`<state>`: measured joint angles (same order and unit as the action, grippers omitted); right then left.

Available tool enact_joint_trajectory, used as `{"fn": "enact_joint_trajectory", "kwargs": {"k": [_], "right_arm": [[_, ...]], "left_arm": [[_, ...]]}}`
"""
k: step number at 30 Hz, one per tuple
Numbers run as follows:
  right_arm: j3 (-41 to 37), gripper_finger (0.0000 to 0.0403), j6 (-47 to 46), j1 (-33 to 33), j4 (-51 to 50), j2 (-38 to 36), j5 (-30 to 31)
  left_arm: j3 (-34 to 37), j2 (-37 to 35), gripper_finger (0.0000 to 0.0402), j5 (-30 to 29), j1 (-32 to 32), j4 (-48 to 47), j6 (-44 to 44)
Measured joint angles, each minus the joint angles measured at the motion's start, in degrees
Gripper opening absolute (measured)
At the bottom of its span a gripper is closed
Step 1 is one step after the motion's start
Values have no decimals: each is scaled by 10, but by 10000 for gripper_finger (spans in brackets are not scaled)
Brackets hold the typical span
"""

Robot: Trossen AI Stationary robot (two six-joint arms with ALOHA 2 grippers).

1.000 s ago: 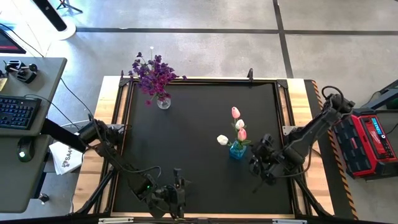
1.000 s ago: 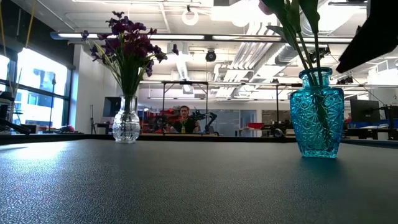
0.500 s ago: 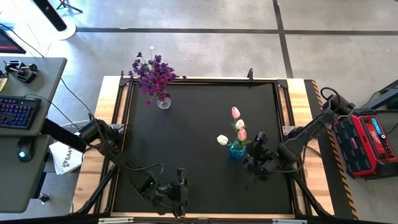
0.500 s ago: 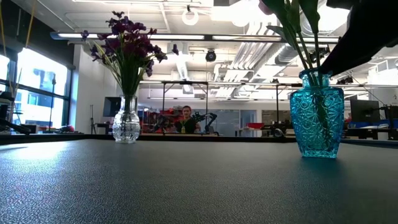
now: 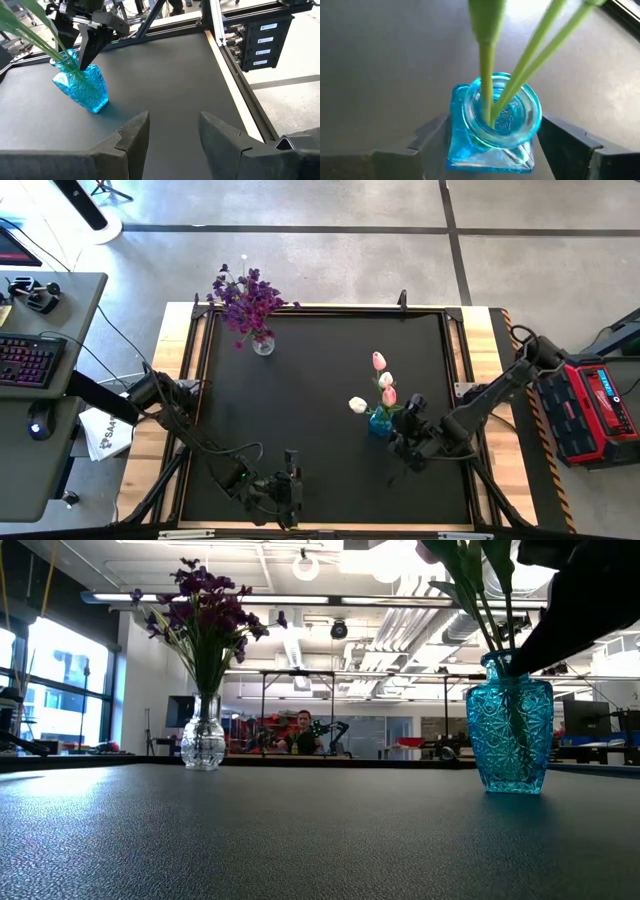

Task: Sort flowers into vase by color
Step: Move the transparent blue vase to the top right of the table

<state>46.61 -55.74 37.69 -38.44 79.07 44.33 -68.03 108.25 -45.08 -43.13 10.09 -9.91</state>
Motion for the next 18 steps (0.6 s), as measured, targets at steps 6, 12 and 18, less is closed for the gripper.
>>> {"fn": "enact_joint_trajectory", "kwargs": {"k": [6, 12, 18], "right_arm": [[0, 244, 31, -12, 27, 1, -25], [0, 191, 31, -17, 29, 1, -30], [0, 109, 32, -17, 27, -6, -28]], "left_arm": [[0, 0, 156, 0, 0, 0, 0], [0, 0, 156, 0, 0, 0, 0], [0, -1, 156, 0, 0, 0, 0]]}}
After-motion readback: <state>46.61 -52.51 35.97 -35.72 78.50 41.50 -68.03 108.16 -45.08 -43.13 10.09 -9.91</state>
